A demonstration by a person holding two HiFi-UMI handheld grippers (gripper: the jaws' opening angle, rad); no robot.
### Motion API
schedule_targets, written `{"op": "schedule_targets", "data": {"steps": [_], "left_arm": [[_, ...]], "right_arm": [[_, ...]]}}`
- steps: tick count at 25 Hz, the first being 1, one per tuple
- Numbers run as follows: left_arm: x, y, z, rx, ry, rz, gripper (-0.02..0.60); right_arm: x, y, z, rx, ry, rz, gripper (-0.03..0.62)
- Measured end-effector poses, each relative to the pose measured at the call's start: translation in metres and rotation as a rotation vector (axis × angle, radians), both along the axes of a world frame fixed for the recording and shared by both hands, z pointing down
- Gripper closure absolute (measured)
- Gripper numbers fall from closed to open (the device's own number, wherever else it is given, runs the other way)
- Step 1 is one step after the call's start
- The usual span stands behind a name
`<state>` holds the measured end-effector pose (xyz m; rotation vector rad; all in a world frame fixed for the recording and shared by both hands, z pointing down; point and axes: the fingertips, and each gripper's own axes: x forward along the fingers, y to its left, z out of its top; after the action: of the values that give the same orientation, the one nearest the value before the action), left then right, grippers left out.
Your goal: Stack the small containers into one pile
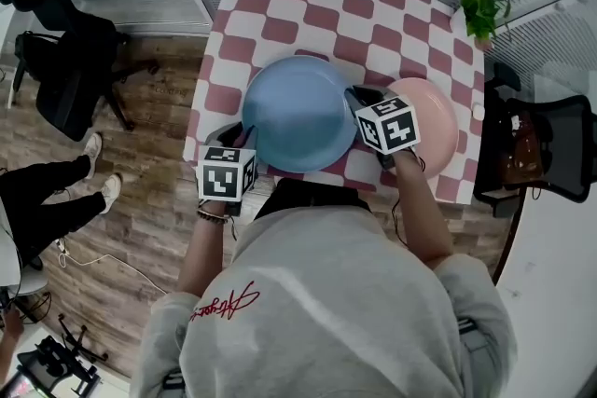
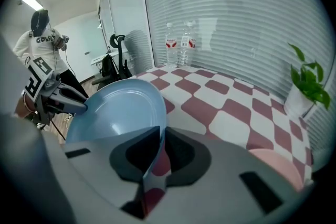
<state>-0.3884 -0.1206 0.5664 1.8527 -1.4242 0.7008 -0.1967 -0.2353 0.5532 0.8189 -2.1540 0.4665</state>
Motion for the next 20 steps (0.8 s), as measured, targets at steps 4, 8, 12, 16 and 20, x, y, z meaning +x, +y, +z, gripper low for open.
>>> {"op": "schedule_targets", "data": {"steps": [4, 8, 12, 16, 20], "left_arm": [[-0.003, -0.004, -0.011, 0.024, -0.02, 0.0, 0.485], [-0.002, -0.01, -0.022, 0.046, -0.028, 0.019, 0.488], [0.003, -0.015, -0.033, 0.06, -0.036, 0.044, 0.491], [0.009, -0.022, -0.048, 0.089, -0.054, 0.072, 0.491], [0.019, -0.031, -0.06, 0.115, -0.074, 0.107, 0.491]], "right_arm": [[-0.001, 0.0, -0.015, 0.037, -0.025, 0.01, 0.554], [0.005, 0.001, -0.026, 0.054, -0.047, 0.036, 0.554], [0.013, 0.003, -0.036, 0.057, -0.068, 0.069, 0.554], [0.023, 0.002, -0.047, 0.079, -0.088, 0.1, 0.554], [0.036, 0.002, -0.058, 0.093, -0.112, 0.134, 0.554]]}}
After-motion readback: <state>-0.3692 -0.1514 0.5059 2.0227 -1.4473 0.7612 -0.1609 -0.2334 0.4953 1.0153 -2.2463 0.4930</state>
